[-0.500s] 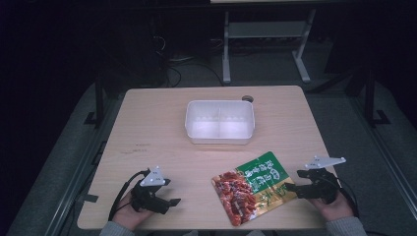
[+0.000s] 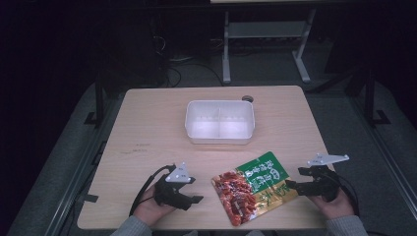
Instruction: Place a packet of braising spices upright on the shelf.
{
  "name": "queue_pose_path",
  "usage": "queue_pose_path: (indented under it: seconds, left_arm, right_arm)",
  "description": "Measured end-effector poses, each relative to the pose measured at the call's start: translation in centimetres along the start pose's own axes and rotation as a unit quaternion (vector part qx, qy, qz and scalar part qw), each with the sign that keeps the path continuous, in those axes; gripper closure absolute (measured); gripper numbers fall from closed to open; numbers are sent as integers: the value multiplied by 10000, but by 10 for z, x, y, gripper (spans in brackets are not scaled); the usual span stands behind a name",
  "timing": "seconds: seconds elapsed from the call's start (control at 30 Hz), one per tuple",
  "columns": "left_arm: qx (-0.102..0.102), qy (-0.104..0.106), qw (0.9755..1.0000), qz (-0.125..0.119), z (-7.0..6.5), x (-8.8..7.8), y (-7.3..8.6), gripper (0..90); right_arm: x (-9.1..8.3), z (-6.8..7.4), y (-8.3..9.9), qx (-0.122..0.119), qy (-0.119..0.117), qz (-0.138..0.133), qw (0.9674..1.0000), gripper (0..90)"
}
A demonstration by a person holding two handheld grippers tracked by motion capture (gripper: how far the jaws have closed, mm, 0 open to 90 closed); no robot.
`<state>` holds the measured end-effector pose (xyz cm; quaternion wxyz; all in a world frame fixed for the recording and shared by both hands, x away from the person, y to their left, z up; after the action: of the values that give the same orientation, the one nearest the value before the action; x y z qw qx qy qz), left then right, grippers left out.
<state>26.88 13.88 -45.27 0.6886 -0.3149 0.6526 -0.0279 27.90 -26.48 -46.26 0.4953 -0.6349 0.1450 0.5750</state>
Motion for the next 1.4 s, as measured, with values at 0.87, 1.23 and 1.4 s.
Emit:
queue_pose_path:
  seconds: [0.87,1.23,1.4]
  left_arm:
    - [597,250,9931,975,-22,61,-77,735]
    - [641,140,9929,995,-26,64,-76,769]
    - [558,150,9940,927,-27,64,-74,769]
  right_arm:
    - [7,-5,6,260,-130,390,9988,317]
    - [13,2,8,123,-559,733,9957,454]
    - [15,4,8,77,-686,821,9942,502]
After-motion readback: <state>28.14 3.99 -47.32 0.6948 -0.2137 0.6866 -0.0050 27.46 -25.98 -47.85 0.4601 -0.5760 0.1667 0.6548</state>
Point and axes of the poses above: each handheld gripper's, and its own axes: x roughly forward along the jaws, y roughly out of its underside, z roughly to its left, the point moved 3 cm from there along x, roughly forward along the jaws, and after that the axes turned 15 degrees about z, right-handed, at the moved point
